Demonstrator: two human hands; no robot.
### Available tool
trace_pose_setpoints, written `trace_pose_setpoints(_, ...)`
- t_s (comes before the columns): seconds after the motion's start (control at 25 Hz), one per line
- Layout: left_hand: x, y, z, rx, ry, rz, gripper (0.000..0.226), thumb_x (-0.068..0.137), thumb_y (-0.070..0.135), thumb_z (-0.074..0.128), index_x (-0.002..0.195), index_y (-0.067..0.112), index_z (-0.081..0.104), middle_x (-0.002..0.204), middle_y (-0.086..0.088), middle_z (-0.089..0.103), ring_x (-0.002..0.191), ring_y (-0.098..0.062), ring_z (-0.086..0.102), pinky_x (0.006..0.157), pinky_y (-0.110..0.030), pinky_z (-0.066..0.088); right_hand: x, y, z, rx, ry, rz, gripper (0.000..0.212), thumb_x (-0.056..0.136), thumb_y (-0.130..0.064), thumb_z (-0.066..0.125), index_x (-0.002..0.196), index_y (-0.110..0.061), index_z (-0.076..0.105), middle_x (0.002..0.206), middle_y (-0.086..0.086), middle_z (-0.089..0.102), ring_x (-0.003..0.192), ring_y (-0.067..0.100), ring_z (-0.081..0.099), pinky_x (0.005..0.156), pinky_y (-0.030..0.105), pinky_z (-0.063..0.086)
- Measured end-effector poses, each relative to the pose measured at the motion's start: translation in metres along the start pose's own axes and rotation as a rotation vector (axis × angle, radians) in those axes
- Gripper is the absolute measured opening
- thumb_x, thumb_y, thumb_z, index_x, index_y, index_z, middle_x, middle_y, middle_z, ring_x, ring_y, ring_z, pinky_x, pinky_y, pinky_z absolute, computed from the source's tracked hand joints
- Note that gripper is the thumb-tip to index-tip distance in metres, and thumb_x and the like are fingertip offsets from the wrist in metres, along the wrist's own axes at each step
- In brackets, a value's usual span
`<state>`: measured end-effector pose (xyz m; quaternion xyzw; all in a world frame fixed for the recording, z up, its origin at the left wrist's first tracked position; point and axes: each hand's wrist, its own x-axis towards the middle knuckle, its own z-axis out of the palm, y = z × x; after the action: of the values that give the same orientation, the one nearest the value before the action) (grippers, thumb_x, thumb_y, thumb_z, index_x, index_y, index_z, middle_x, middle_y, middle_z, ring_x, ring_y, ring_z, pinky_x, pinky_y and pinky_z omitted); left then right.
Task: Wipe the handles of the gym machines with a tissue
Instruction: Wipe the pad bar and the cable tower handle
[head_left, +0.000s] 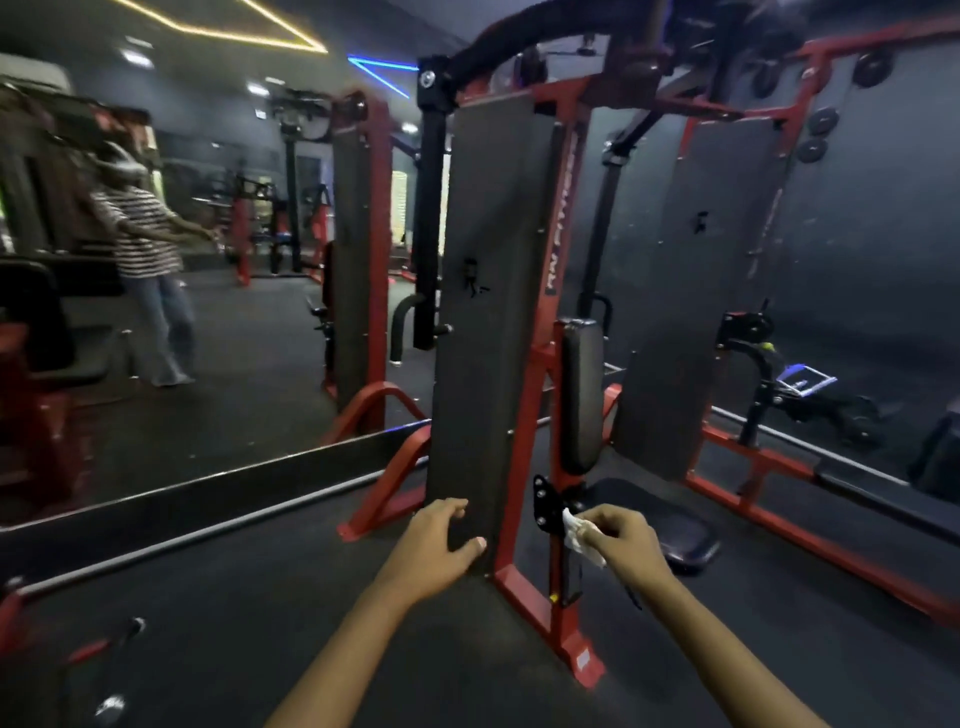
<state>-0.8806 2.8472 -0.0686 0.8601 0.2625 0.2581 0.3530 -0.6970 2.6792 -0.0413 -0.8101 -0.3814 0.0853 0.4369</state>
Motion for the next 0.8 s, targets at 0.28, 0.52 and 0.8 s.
trace_pose_setpoints(0.28, 0.108, -0.078, -0.048, 0.118, 0.156, -0.101, 0.053, 0.082, 0.033, 0.068, 0.129, 0.015, 0.052, 0.126, 0.0, 0.055, 0.119, -0.013, 0.05, 0.103, -0.025, 0.038, 0.167, -0.029, 0.097, 0.121, -0.134, -0.158, 0.025, 0.08, -0.007, 0.065, 0.072, -0.03, 0.069, 0.075, -0.011, 0.071, 0.073, 0.0, 0.064, 0.067, 0.017, 0.046)
trace_pose_setpoints(0.52, 0.223, -0.123, -0.072, 0.143, 0.253, -0.143, 0.055, 0.081, 0.027, 0.071, 0.129, 0.009, 0.052, 0.125, -0.002, 0.059, 0.116, -0.011, 0.054, 0.097, -0.015, 0.037, 0.325, -0.052, 0.142, 0.218, -0.172, -0.276, 0.029, 0.082, -0.009, 0.065, 0.075, -0.036, 0.068, 0.076, -0.016, 0.072, 0.072, -0.009, 0.063, 0.067, 0.01, 0.046)
trace_pose_setpoints(0.8, 0.342, -0.205, -0.109, 0.111, 0.278, -0.181, 0.048, 0.085, 0.033, 0.065, 0.129, 0.016, 0.052, 0.124, 0.006, 0.057, 0.114, -0.003, 0.052, 0.101, -0.02, 0.039, 0.46, -0.075, 0.224, 0.2, -0.212, -0.308, 0.029, 0.082, -0.002, 0.06, 0.088, -0.027, 0.073, 0.085, -0.014, 0.072, 0.083, -0.002, 0.066, 0.067, 0.006, 0.046)
